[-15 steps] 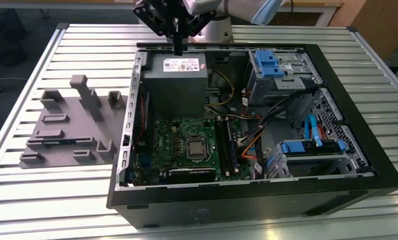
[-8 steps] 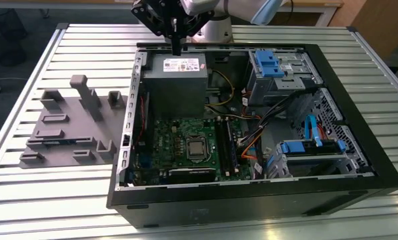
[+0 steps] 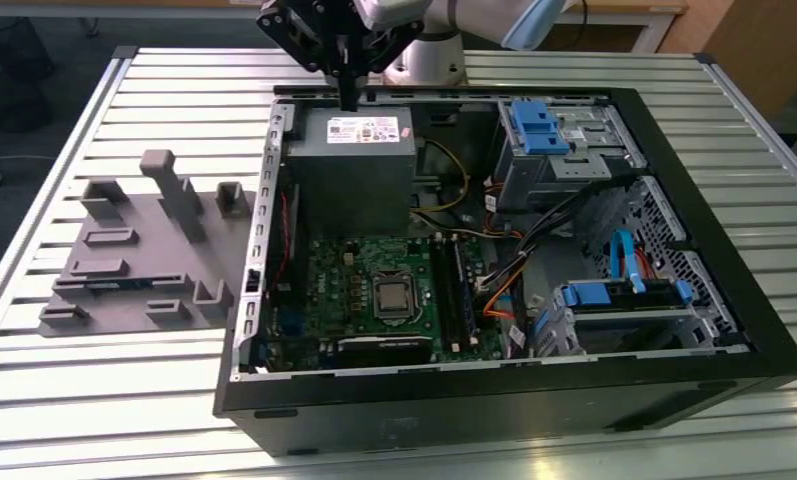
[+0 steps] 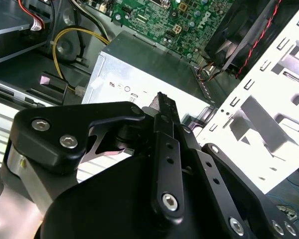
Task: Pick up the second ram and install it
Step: 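Reach for the second ram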
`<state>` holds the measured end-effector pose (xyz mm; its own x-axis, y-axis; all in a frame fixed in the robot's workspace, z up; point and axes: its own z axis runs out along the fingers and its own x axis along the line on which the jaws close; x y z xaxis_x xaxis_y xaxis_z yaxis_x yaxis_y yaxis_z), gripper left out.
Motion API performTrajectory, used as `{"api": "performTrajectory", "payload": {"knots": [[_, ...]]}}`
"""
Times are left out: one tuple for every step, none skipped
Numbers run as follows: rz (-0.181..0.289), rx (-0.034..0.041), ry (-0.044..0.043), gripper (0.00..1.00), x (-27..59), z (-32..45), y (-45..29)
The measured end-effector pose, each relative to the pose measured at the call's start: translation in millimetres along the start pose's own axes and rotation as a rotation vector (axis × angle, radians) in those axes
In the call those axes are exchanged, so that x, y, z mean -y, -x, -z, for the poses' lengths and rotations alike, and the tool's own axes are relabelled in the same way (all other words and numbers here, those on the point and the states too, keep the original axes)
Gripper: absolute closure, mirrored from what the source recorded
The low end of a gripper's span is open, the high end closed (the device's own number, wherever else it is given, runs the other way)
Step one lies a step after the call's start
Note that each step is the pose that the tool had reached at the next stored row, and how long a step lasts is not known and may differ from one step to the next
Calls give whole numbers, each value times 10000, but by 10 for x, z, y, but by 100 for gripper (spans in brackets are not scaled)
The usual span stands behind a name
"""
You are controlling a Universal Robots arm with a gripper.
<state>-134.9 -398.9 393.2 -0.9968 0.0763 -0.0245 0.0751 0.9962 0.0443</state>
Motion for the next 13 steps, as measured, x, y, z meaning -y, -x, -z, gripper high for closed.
{"api": "performTrajectory", "payload": {"knots": [[0,0,0,87,0,0,-7],[0,-1,0,87,0,0,-11],[0,0,0,87,1,0,-15],[0,-1,0,87,1,1,-20],[1,0,0,87,2,1,-23],[0,0,0,87,2,1,-28],[1,0,0,87,2,1,-32],[0,0,1,87,3,1,-37],[1,0,0,87,3,1,-41],[1,0,0,87,3,1,-45],[1,0,0,87,4,1,-50],[1,-1,0,87,4,2,-56],[0,0,0,87,5,1,-62]]}}
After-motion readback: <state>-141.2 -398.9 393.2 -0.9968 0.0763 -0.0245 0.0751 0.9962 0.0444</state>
